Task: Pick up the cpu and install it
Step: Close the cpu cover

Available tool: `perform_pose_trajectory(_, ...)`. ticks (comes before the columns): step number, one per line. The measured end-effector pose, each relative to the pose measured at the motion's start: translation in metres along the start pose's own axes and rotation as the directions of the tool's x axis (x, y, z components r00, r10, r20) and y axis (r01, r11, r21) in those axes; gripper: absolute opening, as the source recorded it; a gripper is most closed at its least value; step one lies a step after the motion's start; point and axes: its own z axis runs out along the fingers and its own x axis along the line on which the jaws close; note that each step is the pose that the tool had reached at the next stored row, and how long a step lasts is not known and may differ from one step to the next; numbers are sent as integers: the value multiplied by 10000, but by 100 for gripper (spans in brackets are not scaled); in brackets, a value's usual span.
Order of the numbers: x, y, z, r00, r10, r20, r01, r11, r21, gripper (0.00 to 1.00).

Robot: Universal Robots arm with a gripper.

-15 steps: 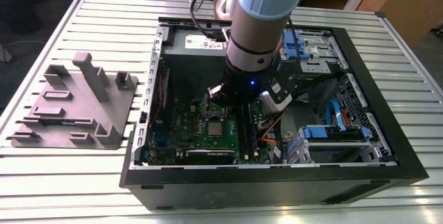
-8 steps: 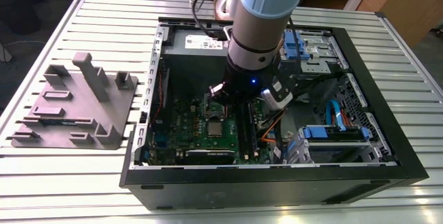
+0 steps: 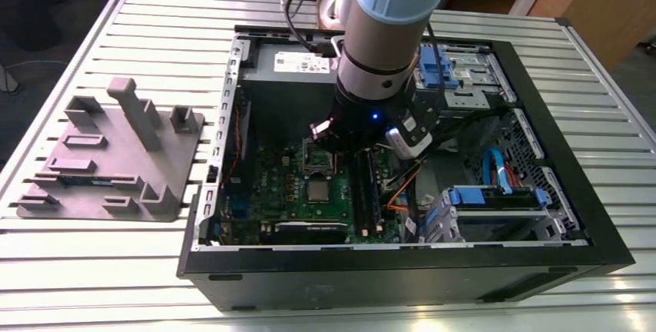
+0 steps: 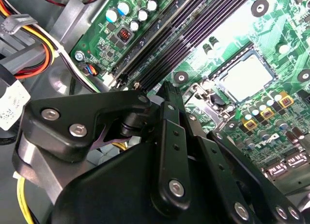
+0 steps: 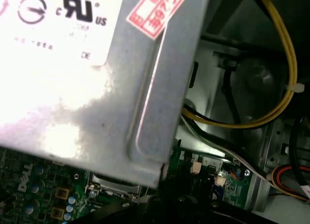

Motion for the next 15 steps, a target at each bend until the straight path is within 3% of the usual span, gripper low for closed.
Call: perform_pose_trajectory(15,-19,63,5,10000,0,3,0,10000,-13,10)
